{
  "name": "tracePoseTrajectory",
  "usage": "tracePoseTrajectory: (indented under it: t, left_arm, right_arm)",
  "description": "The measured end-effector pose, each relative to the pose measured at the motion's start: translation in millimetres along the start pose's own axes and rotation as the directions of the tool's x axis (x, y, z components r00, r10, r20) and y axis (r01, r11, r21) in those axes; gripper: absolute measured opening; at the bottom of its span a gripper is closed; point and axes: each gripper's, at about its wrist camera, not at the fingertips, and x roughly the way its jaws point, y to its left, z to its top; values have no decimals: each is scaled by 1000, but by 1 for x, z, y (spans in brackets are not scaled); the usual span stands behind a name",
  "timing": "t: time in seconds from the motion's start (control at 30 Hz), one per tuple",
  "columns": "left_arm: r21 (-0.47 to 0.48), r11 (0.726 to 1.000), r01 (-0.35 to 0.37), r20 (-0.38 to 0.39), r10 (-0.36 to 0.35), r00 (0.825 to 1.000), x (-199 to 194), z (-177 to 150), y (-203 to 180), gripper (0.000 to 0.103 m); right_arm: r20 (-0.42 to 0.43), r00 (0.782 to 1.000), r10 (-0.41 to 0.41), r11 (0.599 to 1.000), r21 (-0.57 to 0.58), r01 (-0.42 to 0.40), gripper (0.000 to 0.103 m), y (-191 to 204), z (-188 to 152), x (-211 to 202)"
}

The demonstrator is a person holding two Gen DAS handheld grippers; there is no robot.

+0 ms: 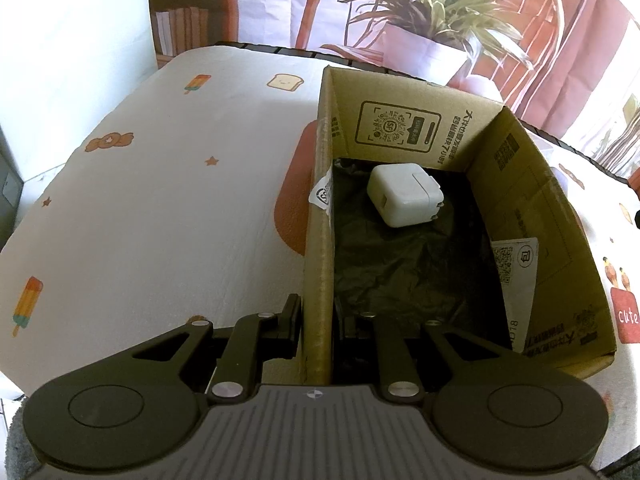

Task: Organize rigid objects
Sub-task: 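Open the right gripper to drop the charger into the box, then move the right tool to the lavender bottle and close on it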

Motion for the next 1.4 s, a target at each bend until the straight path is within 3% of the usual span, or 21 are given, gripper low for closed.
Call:
tracePoseTrajectory:
  t: [0.6, 0.9, 1.2, 1.4]
  left_arm:
    - [-10, 1000, 2, 2, -2, 1000, 1, -1, 1, 18]
    - [-12, 1000, 2, 3, -2, 1000, 1, -2, 2, 18]
    - [-11, 1000, 1, 3, -1, 1000, 0, -1, 2, 18]
    - [-11, 1000, 1, 4, -1, 1000, 0, -1, 2, 18]
  right_arm:
    - [-72, 996, -51, 999, 4, 52, 102, -1, -3, 29]
    - [-78, 995, -67, 997, 21, 69, 78, 2, 14, 81]
    - [-126, 988, -84, 993, 75, 94, 71, 20, 29, 136]
    - [-150, 981, -126, 990, 38, 133, 63, 36, 31, 155]
